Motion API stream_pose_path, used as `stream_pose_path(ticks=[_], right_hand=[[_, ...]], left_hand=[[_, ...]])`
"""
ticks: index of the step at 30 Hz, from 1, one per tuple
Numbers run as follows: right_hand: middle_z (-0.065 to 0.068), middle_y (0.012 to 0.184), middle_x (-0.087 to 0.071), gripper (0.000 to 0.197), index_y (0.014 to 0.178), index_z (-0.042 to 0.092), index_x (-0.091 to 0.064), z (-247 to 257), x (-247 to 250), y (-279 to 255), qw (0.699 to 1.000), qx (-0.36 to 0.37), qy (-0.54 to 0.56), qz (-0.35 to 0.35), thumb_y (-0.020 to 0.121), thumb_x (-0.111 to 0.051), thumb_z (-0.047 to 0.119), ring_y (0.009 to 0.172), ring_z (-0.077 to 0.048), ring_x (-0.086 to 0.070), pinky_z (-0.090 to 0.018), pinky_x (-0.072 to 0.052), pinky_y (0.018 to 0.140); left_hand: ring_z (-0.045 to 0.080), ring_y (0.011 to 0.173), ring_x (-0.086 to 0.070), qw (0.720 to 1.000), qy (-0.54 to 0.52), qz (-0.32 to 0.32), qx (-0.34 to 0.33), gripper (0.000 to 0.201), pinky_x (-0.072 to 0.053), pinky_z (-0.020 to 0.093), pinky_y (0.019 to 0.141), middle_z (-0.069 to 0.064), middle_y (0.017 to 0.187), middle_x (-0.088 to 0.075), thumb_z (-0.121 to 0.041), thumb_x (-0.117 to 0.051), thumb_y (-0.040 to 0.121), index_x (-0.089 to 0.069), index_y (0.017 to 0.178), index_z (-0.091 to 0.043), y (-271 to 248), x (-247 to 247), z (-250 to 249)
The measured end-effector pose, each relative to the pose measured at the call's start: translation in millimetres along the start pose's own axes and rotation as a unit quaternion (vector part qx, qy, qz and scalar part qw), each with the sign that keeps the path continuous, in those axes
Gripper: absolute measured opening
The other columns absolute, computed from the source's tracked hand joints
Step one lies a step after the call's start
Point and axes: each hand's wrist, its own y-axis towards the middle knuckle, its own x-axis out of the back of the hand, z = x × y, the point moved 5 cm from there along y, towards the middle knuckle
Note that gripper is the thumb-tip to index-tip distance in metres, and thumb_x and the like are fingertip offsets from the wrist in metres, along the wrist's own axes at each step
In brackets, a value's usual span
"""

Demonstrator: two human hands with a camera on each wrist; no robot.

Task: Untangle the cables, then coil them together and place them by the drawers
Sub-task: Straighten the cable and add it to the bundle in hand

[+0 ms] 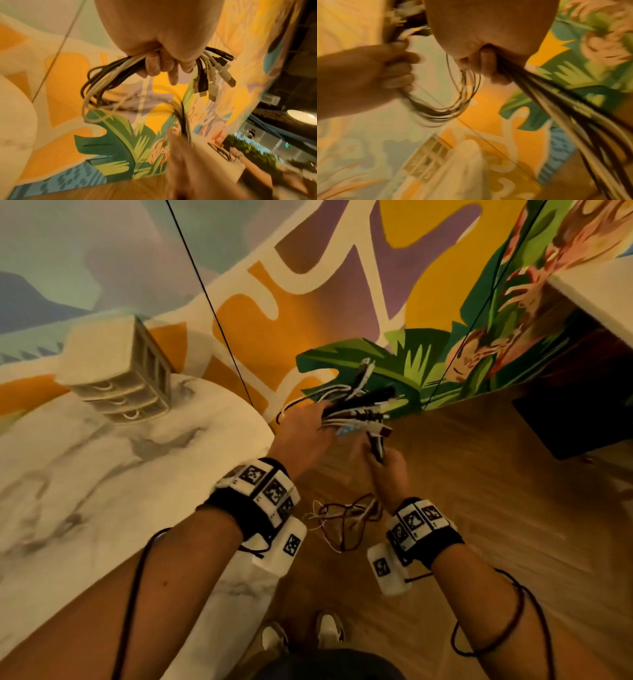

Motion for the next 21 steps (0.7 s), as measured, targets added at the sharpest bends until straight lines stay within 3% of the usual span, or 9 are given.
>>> stream_pose_path(ticks=[2,4,6,9,11,14,17,20,21], right_hand=[[0.0,0.051,-0.038,0.043,0.054,0.016,-0.04,-37,17,6,0.996,-0.055,-0.062,-0.027,0.095,-0.052,0.021,0.045,-0.012,-0.032,-0.027,-0.023,0.046],[-0.003,0.051,-0.039,0.045,0.052,0.014,-0.041,-73,29,8,0.983,-0.116,-0.143,-0.008,0.095,-0.053,0.021,0.046,-0.016,-0.032,-0.028,-0.023,0.046],[-0.005,0.052,-0.044,0.041,0.054,0.012,-0.046,-117,35,7,0.953,-0.19,-0.23,0.046,0.093,-0.054,0.022,0.046,-0.018,-0.039,-0.026,-0.027,0.044],[-0.009,0.078,-0.064,0.022,0.082,0.013,-0.065,-166,26,7,0.893,-0.244,-0.313,0.212,0.082,-0.063,0.035,0.066,-0.023,-0.059,-0.029,-0.05,0.061],[-0.008,0.117,-0.062,0.057,0.121,0.022,-0.056,-158,7,15,0.869,-0.177,-0.352,0.298,0.069,-0.07,0.041,0.101,-0.026,-0.061,-0.036,-0.051,0.086],[-0.004,0.144,-0.041,0.093,0.143,0.024,-0.033,-44,-28,3,0.923,0.035,-0.208,0.323,0.062,-0.08,0.019,0.132,-0.023,-0.041,-0.041,-0.041,0.105],[0.007,0.123,-0.057,0.057,0.123,0.021,-0.051,40,-53,-31,0.911,0.128,-0.022,0.391,0.074,-0.076,0.009,0.115,0.0,-0.054,-0.019,-0.046,0.096],[-0.007,0.085,-0.064,0.002,0.086,0.023,-0.06,43,-62,-43,0.938,0.109,0.005,0.329,0.085,-0.062,0.024,0.079,-0.024,-0.063,-0.038,-0.051,0.077],[-0.007,0.069,-0.056,0.017,0.071,0.023,-0.055,34,-63,-43,0.947,0.096,-0.02,0.306,0.087,-0.058,0.028,0.065,-0.028,-0.054,-0.042,-0.046,0.068]], left_hand=[[-0.001,0.056,-0.05,0.998,-0.055,-0.029,0.024,0.017,-0.034,0.015,0.05,-0.003,0.069,-0.057,-0.012,-0.049,0.091,-0.065,0.092,-0.015,-1,24,1],[0.004,0.041,-0.034,0.992,-0.098,-0.064,0.048,0.02,-0.023,0.019,0.044,-0.003,0.054,-0.042,-0.019,-0.052,0.094,-0.059,0.075,-0.021,-3,45,3],[0.013,0.047,-0.028,0.981,-0.158,-0.088,0.068,0.033,-0.021,0.028,0.051,0.008,0.053,-0.033,-0.031,-0.054,0.091,-0.046,0.063,-0.017,-4,53,10],[0.016,0.045,-0.025,0.941,-0.31,-0.085,0.106,0.037,-0.022,0.032,0.052,-0.001,0.047,-0.03,-0.032,-0.056,0.09,-0.039,0.062,-0.013,-10,46,14],[0.012,0.043,-0.021,0.911,-0.391,-0.058,0.114,0.04,-0.018,0.032,0.05,-0.008,0.044,-0.026,-0.025,-0.053,0.095,-0.036,0.061,-0.015,-16,31,11],[0.01,0.04,-0.022,0.891,-0.436,-0.024,0.124,0.043,-0.017,0.032,0.049,-0.008,0.042,-0.027,-0.021,-0.049,0.097,-0.039,0.055,-0.022,-28,4,2],[0.012,0.041,-0.023,0.894,-0.427,-0.019,0.136,0.048,-0.022,0.026,0.047,-0.006,0.042,-0.029,-0.022,-0.049,0.097,-0.037,0.051,-0.021,-39,-13,1],[0.015,0.04,-0.025,0.891,-0.437,-0.025,0.12,0.05,-0.026,0.028,0.048,-0.004,0.041,-0.029,-0.02,-0.052,0.096,-0.04,0.047,-0.024,-44,-6,-5],[0.016,0.04,-0.026,0.89,-0.443,-0.027,0.109,0.05,-0.028,0.029,0.049,-0.004,0.041,-0.03,-0.018,-0.055,0.094,-0.042,0.046,-0.024,-44,0,-7]])
